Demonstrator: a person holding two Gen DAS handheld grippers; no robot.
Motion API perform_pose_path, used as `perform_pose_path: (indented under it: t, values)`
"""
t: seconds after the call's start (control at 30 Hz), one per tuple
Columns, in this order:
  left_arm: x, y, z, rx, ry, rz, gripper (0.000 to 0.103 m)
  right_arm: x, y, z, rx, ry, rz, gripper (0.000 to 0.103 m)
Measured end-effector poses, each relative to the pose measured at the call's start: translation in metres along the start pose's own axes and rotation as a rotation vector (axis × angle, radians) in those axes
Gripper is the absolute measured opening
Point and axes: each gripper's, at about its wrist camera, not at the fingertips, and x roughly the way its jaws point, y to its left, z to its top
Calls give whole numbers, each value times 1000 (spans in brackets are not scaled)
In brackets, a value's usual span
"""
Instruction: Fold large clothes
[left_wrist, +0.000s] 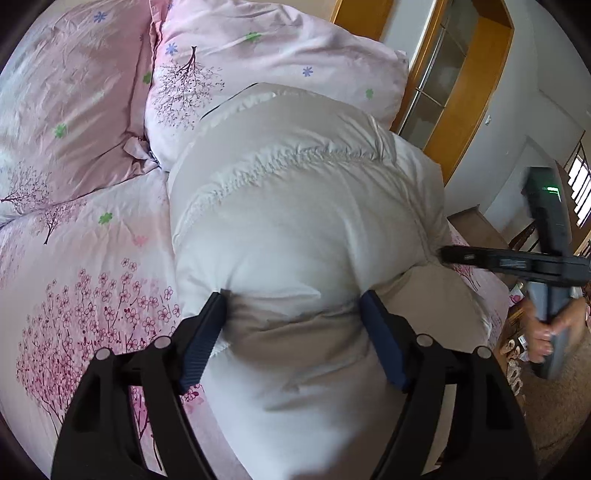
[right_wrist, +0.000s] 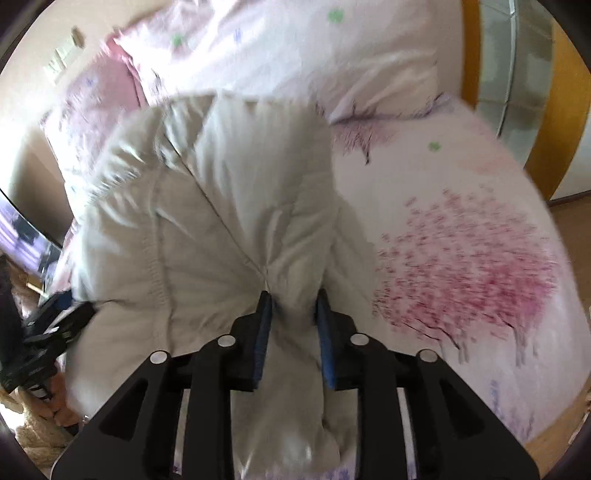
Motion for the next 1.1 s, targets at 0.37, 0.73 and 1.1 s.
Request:
perform_pose_path:
  t: [0.37,0.73,1.1]
  values:
    - [-1,3,-3,-2,-23,-14,78,-5,29,-51,-105,18,19,23]
    - [5,-6,-6,47,-15,-5,82,39,9,-62,-32,63,103,23]
    - [11,14,60,19,44,-8,76,28,21,-61,-67,71,52,23]
